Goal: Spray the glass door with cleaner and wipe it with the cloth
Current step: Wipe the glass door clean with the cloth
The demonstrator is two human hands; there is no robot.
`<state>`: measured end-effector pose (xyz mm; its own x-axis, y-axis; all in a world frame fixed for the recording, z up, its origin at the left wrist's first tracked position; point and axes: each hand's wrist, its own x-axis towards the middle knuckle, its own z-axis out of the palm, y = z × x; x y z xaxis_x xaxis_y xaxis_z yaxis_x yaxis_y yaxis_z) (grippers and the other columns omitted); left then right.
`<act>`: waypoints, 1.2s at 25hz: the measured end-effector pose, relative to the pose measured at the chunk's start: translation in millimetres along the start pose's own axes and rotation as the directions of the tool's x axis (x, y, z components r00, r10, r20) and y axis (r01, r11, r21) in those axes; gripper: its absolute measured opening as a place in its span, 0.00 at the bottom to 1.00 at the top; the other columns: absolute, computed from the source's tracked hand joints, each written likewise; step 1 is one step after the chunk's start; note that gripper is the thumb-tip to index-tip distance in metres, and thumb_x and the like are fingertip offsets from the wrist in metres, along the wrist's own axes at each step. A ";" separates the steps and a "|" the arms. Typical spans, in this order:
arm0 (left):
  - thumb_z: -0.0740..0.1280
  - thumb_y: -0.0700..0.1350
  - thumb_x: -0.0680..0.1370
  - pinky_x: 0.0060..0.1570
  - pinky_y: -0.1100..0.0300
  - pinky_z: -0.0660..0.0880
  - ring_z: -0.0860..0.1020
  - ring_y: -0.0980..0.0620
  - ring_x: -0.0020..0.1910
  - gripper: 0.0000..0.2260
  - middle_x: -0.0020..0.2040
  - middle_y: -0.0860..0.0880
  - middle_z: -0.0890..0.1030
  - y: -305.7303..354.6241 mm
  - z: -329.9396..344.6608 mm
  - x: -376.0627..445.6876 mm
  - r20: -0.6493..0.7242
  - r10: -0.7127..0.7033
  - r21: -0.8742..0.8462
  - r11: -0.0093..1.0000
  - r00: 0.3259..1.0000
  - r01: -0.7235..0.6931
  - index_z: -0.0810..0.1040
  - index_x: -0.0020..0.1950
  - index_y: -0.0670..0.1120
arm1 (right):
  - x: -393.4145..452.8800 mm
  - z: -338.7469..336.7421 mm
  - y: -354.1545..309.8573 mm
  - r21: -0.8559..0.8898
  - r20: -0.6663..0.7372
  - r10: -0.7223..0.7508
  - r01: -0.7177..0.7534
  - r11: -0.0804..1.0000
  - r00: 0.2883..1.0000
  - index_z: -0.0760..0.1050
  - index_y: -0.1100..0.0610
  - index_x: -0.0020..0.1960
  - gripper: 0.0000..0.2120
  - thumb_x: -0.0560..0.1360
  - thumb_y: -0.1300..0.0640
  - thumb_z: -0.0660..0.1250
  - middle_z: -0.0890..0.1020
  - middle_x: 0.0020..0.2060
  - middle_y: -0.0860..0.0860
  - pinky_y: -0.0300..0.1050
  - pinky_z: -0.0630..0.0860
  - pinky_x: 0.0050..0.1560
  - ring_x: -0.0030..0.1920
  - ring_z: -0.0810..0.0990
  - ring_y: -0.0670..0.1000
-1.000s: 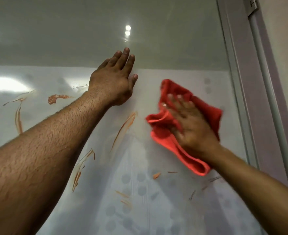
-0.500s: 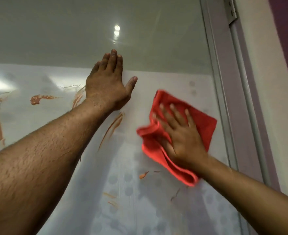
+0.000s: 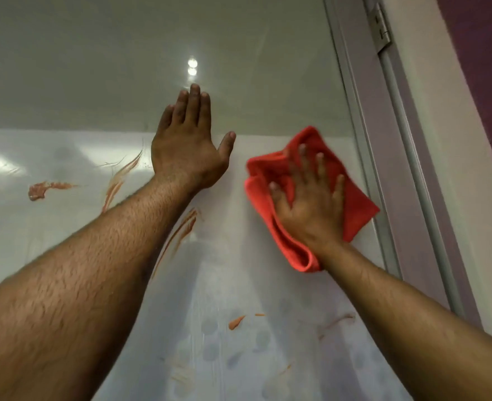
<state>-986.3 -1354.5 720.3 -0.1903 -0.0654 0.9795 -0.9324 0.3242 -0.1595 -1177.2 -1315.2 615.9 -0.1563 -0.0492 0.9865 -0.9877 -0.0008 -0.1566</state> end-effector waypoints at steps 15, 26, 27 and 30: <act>0.36 0.69 0.78 0.78 0.53 0.40 0.39 0.52 0.80 0.38 0.81 0.49 0.38 -5.4 0.4 -1.3 0.028 0.059 0.008 0.998 0.998 -0.060 0.39 0.81 0.46 | -131.3 -3.3 68.5 0.117 0.142 -0.657 0.647 0.754 0.740 0.61 0.56 0.76 0.26 0.81 0.47 0.53 0.63 0.76 0.56 0.58 0.56 0.75 0.77 0.59 0.58; 0.37 0.64 0.81 0.78 0.53 0.41 0.40 0.52 0.80 0.33 0.81 0.49 0.39 -2.4 -1.8 -8.3 0.025 0.050 0.001 0.999 0.998 -0.050 0.39 0.81 0.46 | -209.0 -7.5 68.0 0.107 0.214 -0.573 0.565 0.818 0.791 0.49 0.49 0.80 0.29 0.81 0.45 0.51 0.54 0.79 0.50 0.56 0.53 0.76 0.79 0.53 0.53; 0.37 0.63 0.82 0.78 0.53 0.41 0.40 0.52 0.80 0.33 0.81 0.49 0.39 -2.8 -2.0 -10.1 0.032 0.052 -0.004 0.999 0.998 -0.052 0.40 0.81 0.46 | -207.1 -11.6 82.0 0.110 0.224 -0.578 0.569 0.815 0.785 0.49 0.48 0.80 0.29 0.80 0.46 0.52 0.55 0.79 0.51 0.59 0.55 0.74 0.78 0.54 0.54; 0.39 0.59 0.83 0.78 0.53 0.41 0.42 0.51 0.80 0.30 0.82 0.48 0.41 -2.8 0.5 -15.9 0.007 0.081 -0.008 0.997 0.997 -0.081 0.41 0.81 0.45 | -141.3 -3.6 76.3 0.114 0.015 -0.132 0.129 0.985 0.991 0.55 0.51 0.78 0.30 0.78 0.49 0.58 0.63 0.76 0.56 0.63 0.62 0.70 0.76 0.61 0.59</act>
<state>-980.8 -1354.8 705.1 -0.2671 -0.0457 0.9626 -0.9115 0.3362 -0.2370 -1230.5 -1304.8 464.7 -0.0247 -0.0641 0.9976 -0.9922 -0.1207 -0.0324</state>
